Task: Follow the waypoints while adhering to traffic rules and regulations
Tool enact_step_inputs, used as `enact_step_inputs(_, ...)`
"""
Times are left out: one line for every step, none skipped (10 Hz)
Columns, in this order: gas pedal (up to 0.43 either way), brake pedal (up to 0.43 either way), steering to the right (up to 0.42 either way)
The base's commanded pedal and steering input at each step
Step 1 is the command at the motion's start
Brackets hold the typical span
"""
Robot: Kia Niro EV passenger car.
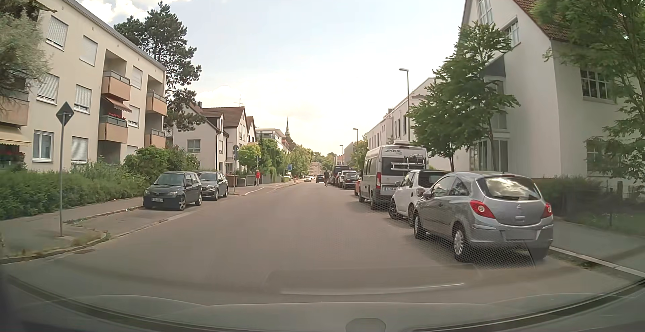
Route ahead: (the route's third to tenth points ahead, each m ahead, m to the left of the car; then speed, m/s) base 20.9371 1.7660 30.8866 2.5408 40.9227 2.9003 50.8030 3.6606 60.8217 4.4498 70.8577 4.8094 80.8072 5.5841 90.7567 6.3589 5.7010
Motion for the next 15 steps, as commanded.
enact_step_inputs(0.240, 0.000, -0.007)
enact_step_inputs(0.240, 0.000, -0.008)
enact_step_inputs(0.240, 0.000, -0.010)
enact_step_inputs(0.240, 0.000, -0.011)
enact_step_inputs(0.240, 0.000, -0.012)
enact_step_inputs(0.240, 0.000, -0.012)
enact_step_inputs(0.240, 0.000, -0.012)
enact_step_inputs(0.240, 0.000, -0.015)
enact_step_inputs(0.240, 0.000, -0.018)
enact_step_inputs(0.240, 0.000, -0.019)
enact_step_inputs(0.240, 0.000, -0.019)
enact_step_inputs(0.240, 0.000, -0.019)
enact_step_inputs(0.240, 0.000, -0.019)
enact_step_inputs(0.240, 0.000, -0.018)
enact_step_inputs(0.240, 0.000, -0.018)
